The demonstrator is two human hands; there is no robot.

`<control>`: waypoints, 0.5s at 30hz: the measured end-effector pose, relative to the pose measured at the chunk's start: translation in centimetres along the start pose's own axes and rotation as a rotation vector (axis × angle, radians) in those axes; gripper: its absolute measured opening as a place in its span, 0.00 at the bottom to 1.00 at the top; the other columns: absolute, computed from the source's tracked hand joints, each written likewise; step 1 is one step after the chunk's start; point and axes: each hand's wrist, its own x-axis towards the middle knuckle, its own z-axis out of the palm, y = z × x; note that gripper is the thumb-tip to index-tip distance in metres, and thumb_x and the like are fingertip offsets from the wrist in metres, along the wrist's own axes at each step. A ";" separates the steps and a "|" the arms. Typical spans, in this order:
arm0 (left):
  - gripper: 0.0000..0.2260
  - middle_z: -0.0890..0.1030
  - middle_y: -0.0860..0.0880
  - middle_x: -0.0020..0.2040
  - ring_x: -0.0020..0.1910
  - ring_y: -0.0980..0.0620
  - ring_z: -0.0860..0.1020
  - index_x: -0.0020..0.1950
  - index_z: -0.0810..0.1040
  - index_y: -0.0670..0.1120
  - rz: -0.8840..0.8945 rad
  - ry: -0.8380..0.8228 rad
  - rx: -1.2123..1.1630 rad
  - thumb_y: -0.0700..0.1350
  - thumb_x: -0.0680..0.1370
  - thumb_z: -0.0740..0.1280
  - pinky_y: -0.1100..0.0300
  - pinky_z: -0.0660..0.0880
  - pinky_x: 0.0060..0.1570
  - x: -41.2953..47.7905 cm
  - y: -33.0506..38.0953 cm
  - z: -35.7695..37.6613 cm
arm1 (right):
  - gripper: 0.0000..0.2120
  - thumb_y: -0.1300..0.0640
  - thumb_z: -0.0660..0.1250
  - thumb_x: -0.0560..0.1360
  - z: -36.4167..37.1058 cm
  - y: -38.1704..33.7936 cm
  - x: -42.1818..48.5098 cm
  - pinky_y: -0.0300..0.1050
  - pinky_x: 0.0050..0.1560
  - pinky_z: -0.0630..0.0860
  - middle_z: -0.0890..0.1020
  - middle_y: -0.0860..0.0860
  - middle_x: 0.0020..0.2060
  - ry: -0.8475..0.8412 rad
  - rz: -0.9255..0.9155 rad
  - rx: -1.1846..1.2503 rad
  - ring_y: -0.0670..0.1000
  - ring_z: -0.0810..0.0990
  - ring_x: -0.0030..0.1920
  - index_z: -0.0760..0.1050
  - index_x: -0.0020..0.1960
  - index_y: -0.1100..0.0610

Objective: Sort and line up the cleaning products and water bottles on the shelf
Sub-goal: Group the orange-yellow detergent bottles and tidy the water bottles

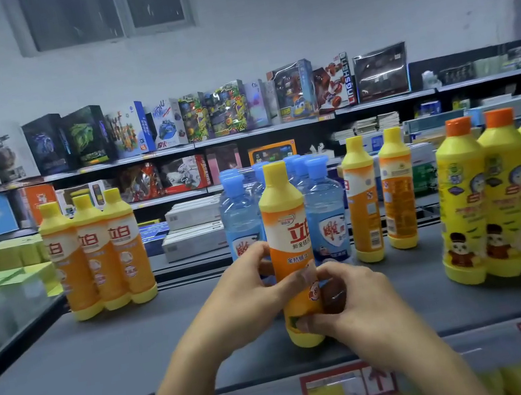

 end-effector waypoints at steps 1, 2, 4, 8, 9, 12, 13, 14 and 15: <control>0.27 0.86 0.59 0.54 0.55 0.55 0.86 0.64 0.80 0.60 -0.008 0.035 0.011 0.65 0.67 0.78 0.50 0.86 0.53 -0.3 -0.3 -0.4 | 0.26 0.47 0.85 0.67 0.7 -0.5 0.1 0.37 0.52 0.78 0.84 0.37 0.51 0.005 0.006 0.000 0.39 0.81 0.52 0.77 0.60 0.40; 0.26 0.86 0.61 0.52 0.53 0.56 0.86 0.63 0.80 0.61 -0.010 0.056 0.021 0.65 0.67 0.78 0.52 0.87 0.52 -0.6 -0.6 -1.0 | 0.25 0.47 0.86 0.67 1.5 -1.1 0.2 0.35 0.48 0.77 0.83 0.37 0.50 0.012 0.014 -0.004 0.38 0.81 0.50 0.76 0.58 0.40; 0.22 0.85 0.66 0.51 0.52 0.61 0.85 0.62 0.80 0.62 -0.011 0.073 0.063 0.63 0.69 0.78 0.57 0.86 0.50 -1.0 -1.2 -2.6 | 0.24 0.46 0.86 0.66 3.4 -2.3 0.7 0.36 0.45 0.76 0.83 0.38 0.49 0.034 0.028 -0.036 0.39 0.81 0.48 0.75 0.55 0.42; 0.16 0.85 0.65 0.53 0.54 0.61 0.84 0.62 0.80 0.62 -0.033 0.079 0.154 0.58 0.76 0.76 0.58 0.85 0.53 -1.8 -2.5 -7.0 | 0.23 0.44 0.84 0.66 7.3 -5.4 1.9 0.41 0.48 0.79 0.82 0.41 0.48 0.048 0.005 -0.130 0.42 0.81 0.49 0.74 0.53 0.44; 0.17 0.86 0.63 0.55 0.55 0.60 0.84 0.64 0.79 0.62 -0.044 0.082 0.172 0.58 0.77 0.76 0.57 0.84 0.55 -2.0 -2.8 -8.3 | 0.24 0.43 0.83 0.66 8.4 -6.2 2.2 0.42 0.49 0.80 0.81 0.41 0.49 0.038 -0.014 -0.151 0.43 0.81 0.49 0.74 0.54 0.44; 0.19 0.83 0.63 0.57 0.57 0.59 0.83 0.66 0.75 0.61 -0.084 0.088 0.243 0.57 0.78 0.76 0.54 0.84 0.57 -2.7 -3.9 -12.4 | 0.23 0.42 0.81 0.68 11.7 -8.6 3.5 0.46 0.53 0.83 0.82 0.42 0.51 -0.011 -0.048 -0.212 0.45 0.82 0.51 0.76 0.59 0.43; 0.19 0.82 0.63 0.58 0.58 0.60 0.82 0.66 0.74 0.62 -0.093 0.086 0.265 0.56 0.78 0.76 0.54 0.84 0.57 -2.9 -4.2 -13.8 | 0.23 0.42 0.81 0.69 12.8 -9.4 4.0 0.48 0.54 0.84 0.82 0.43 0.52 -0.029 -0.049 -0.232 0.47 0.83 0.52 0.77 0.60 0.43; 0.19 0.82 0.63 0.58 0.58 0.60 0.81 0.66 0.74 0.62 -0.099 0.085 0.283 0.56 0.78 0.76 0.54 0.85 0.55 -3.1 -4.5 -15.1 | 0.22 0.42 0.80 0.70 13.9 -10.2 4.5 0.50 0.55 0.84 0.83 0.44 0.53 -0.049 -0.047 -0.254 0.48 0.83 0.52 0.78 0.61 0.43; 0.19 0.82 0.62 0.58 0.58 0.60 0.81 0.66 0.74 0.62 -0.108 0.084 0.293 0.55 0.78 0.76 0.54 0.85 0.53 -3.3 -4.8 -16.4 | 0.21 0.42 0.80 0.71 15.0 -11.0 5.0 0.51 0.55 0.84 0.83 0.45 0.53 -0.072 -0.041 -0.275 0.49 0.83 0.52 0.78 0.60 0.43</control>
